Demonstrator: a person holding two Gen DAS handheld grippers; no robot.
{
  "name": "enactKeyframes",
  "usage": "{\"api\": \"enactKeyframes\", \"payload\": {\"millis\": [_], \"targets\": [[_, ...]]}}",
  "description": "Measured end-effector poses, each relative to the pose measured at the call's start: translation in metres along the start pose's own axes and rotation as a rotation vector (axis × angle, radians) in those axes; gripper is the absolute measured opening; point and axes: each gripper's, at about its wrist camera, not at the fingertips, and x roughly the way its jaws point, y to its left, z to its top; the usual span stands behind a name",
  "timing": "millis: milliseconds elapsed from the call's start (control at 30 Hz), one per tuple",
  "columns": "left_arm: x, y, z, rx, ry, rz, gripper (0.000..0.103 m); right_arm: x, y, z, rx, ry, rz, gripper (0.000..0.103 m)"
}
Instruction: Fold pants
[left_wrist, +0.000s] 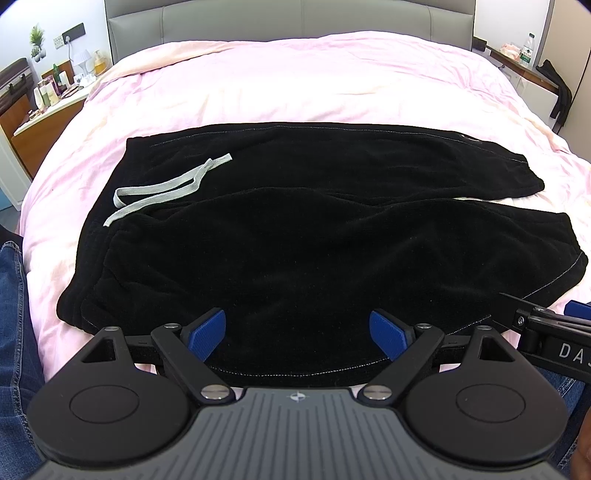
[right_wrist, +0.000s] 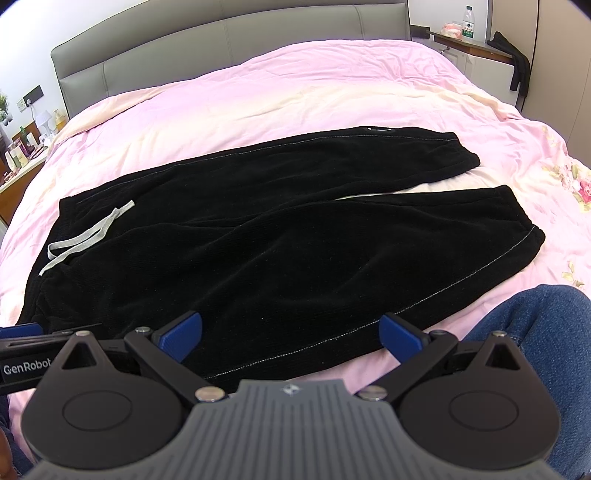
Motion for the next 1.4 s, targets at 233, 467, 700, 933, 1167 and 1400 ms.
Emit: {"api": "enactKeyframes", "payload": {"millis": [233, 467, 700, 933, 1167, 1400], "targets": [[0.000, 0.000, 0.000, 0.000, 0.000, -0.001, 0.103, 0.000, 0.000, 0.000, 0.000, 0.000, 0.000, 0.098], [0.000, 0.000, 0.000, 0.000, 0.000, 0.000, 0.103, 0.000, 0.000, 0.000, 0.000, -0.001, 0.000, 0.098], [0.000, -0.002, 0.001, 0.002, 0.002, 0.001, 0.103, 0.000, 0.001, 0.000, 0.000, 0.000, -0.001, 0.098], [-0.001, -0.004, 0.002, 0.001, 0.002, 0.000, 0.103, 0.002, 0.002, 0.000, -0.002, 0.003, -0.003, 0.098], [0.009, 0.007, 0.002, -0.019, 0.021, 0.006, 0.103, 0.011, -0.006, 0.005, 0.012, 0.004, -0.019, 0.098], [0.030, 0.044, -0.002, -0.105, 0.070, 0.041, 0.103, 0.035, -0.062, 0.032, 0.083, -0.002, -0.096, 0.098]]}}
